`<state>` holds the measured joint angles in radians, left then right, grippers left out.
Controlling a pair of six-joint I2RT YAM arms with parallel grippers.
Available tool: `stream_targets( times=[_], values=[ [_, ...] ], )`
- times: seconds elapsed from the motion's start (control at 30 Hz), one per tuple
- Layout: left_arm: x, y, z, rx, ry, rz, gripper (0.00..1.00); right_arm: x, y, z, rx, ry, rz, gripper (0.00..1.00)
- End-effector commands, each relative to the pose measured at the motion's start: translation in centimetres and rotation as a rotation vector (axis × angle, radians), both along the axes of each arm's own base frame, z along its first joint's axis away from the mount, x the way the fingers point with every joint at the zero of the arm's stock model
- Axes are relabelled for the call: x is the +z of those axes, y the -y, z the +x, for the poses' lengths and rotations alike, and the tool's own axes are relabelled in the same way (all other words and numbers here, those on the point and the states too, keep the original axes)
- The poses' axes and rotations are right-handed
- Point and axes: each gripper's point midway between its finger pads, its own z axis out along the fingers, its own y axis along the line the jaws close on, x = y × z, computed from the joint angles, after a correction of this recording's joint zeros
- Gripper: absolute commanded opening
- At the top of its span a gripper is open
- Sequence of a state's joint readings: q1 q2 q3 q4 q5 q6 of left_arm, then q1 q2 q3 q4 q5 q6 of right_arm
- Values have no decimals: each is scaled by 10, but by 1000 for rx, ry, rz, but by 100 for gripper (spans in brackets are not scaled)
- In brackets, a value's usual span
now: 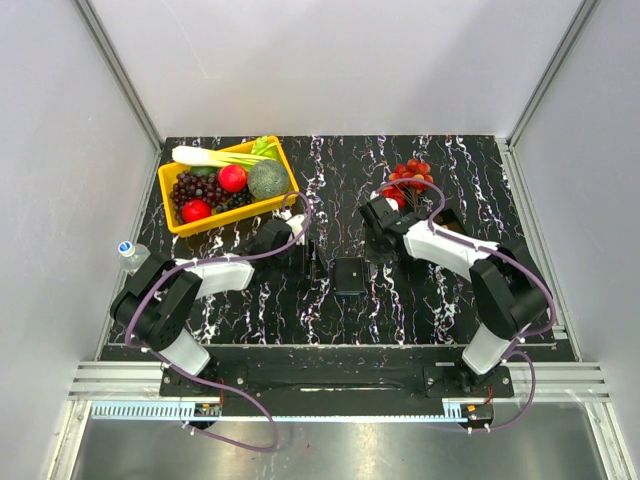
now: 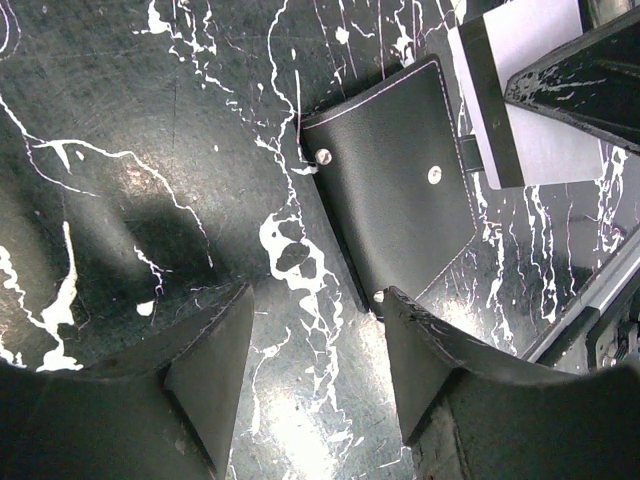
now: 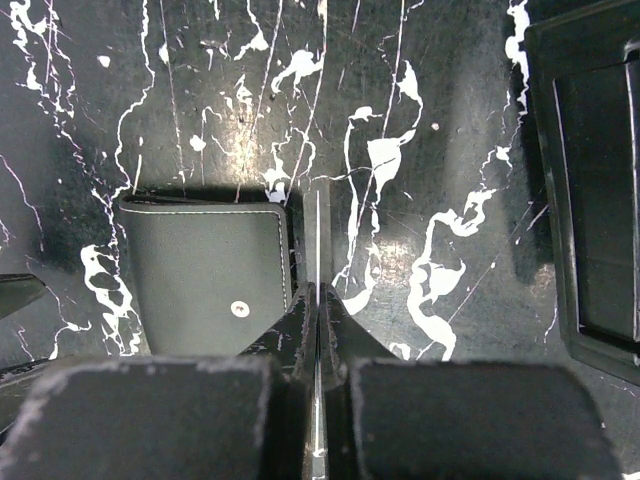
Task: Put the credit cards into the card holder
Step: Open the card holder at the center of the board.
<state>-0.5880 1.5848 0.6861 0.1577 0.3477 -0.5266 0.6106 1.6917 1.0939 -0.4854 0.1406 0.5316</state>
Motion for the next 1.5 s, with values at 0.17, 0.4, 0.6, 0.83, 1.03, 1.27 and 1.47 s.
stream_targets(
  times=[0.17,0.4,0.6,0.83,1.03,1.27,1.47],
  values=[
    [18,18,12,-35,54,-43,58,5,-2,3,-6,22,112,0],
    [15,28,12,-50,41,-53,58,4,-20,3,16,2,237,0],
    [10,31,10,-53,17,-64,58,2,-27,1,24,-27,300,0],
    [13,29,10,-46,29,-58,58,23,-33,4,34,5,370,0],
    [21,27,11,-35,51,-62,58,38,-46,5,51,10,447,0],
    [43,15,16,23,130,-57,58,42,-58,5,61,-8,508,0],
    [63,-1,19,88,205,-40,60,49,-69,8,79,-9,571,0]
  ],
)
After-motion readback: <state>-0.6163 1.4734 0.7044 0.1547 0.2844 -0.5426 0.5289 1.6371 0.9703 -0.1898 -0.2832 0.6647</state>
